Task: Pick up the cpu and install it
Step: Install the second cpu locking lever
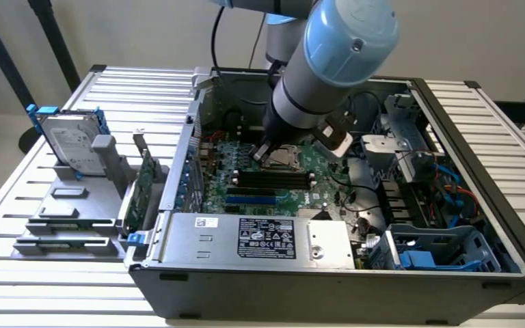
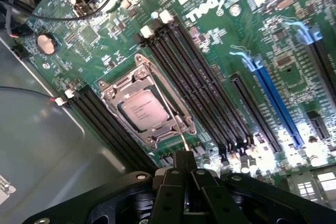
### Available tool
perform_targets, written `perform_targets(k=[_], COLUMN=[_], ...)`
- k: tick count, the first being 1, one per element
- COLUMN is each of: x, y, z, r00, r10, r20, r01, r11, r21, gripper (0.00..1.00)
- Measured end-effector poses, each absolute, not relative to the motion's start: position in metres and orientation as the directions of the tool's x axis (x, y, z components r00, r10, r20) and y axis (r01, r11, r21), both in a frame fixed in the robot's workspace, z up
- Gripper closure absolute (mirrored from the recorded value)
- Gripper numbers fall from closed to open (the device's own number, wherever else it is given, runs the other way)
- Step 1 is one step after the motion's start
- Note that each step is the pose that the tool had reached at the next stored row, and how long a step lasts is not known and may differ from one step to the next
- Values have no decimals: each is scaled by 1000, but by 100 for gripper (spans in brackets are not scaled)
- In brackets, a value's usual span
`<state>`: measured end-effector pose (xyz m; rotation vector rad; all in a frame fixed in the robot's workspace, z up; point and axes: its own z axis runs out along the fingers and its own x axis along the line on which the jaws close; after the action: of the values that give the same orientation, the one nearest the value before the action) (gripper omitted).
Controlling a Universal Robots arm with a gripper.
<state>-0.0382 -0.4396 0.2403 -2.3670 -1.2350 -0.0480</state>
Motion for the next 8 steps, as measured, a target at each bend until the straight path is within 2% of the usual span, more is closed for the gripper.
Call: perform_targets(k=[8], x=[-43], y=[-441], z=[232], r00=[593], r10=[768], r20=[242], r01=[786], r11=[-488], r21=[-379], gripper=[89])
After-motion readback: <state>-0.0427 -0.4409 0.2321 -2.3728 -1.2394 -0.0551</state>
